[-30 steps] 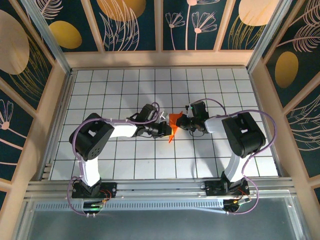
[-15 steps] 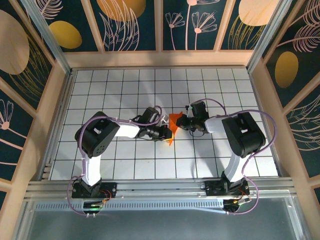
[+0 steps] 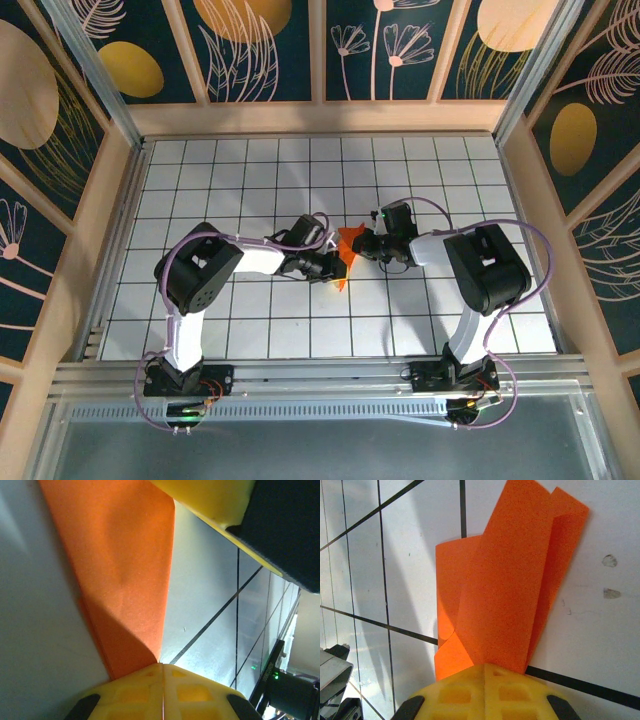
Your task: Fold a paper plane with a square sheet of paper (fold left side to right side)
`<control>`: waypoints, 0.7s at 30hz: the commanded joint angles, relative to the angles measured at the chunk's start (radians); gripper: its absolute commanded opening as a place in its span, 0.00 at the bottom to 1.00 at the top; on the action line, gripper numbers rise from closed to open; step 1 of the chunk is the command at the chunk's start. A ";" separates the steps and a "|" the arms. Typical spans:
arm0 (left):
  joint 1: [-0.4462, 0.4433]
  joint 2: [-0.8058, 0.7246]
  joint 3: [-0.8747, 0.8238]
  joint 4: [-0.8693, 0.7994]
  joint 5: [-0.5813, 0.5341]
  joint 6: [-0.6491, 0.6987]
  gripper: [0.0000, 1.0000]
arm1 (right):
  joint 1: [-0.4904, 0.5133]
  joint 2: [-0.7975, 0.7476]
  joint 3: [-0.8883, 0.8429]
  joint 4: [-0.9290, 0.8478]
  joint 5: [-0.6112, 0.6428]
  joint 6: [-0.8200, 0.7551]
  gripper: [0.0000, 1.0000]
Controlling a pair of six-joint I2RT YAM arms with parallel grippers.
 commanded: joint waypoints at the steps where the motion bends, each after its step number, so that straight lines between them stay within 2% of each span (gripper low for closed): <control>1: -0.016 0.028 0.018 -0.112 -0.105 0.049 0.06 | -0.005 0.002 0.004 -0.043 0.001 -0.026 0.00; 6: -0.021 0.023 -0.002 -0.153 -0.169 0.060 0.05 | -0.025 -0.063 0.020 -0.015 -0.028 -0.047 0.00; 12: -0.021 0.010 -0.023 -0.155 -0.191 0.065 0.04 | -0.033 -0.128 -0.024 0.019 -0.049 -0.070 0.00; 21: -0.021 0.011 -0.023 -0.166 -0.203 0.071 0.04 | 0.008 -0.063 -0.069 0.128 -0.084 -0.026 0.00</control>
